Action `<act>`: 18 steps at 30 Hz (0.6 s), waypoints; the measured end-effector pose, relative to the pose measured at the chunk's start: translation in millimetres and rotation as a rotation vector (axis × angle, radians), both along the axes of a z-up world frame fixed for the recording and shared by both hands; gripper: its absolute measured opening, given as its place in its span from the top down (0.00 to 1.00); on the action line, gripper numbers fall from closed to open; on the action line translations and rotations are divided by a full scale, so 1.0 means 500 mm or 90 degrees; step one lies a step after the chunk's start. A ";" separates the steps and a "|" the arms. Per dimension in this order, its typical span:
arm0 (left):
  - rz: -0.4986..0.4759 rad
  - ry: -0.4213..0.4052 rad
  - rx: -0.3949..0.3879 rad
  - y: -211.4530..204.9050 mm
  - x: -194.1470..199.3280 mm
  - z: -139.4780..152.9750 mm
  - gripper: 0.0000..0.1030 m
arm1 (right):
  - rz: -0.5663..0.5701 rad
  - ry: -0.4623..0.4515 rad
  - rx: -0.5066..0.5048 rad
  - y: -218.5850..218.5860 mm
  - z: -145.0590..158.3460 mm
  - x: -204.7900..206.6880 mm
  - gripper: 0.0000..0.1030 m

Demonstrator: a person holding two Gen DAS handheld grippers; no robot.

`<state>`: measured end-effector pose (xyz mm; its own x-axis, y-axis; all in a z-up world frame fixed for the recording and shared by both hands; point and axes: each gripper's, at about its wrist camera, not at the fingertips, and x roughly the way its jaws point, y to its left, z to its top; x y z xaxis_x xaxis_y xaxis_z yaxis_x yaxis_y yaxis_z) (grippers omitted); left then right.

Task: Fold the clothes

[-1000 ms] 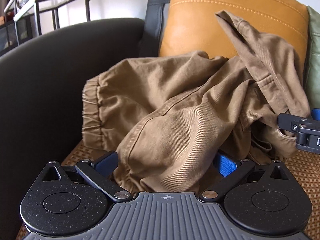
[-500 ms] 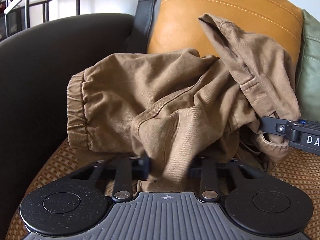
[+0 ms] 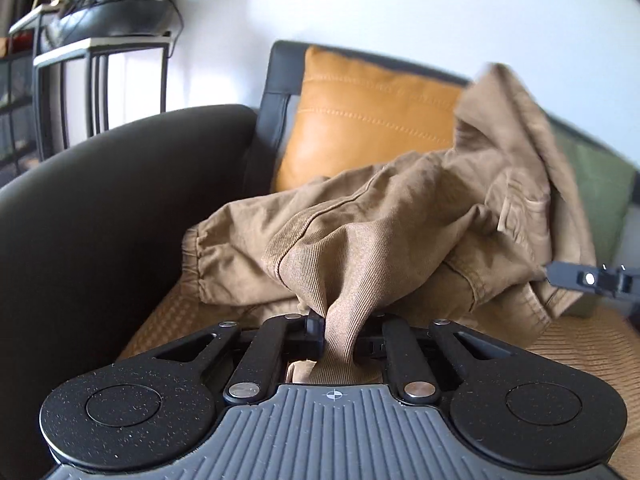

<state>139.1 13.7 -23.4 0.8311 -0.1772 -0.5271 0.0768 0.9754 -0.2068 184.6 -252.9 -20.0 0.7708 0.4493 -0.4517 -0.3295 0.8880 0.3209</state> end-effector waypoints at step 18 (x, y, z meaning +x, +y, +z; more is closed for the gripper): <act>-0.156 0.138 -0.036 -0.023 -0.409 -0.181 0.97 | -0.087 0.101 0.106 -0.091 -0.164 -0.501 0.97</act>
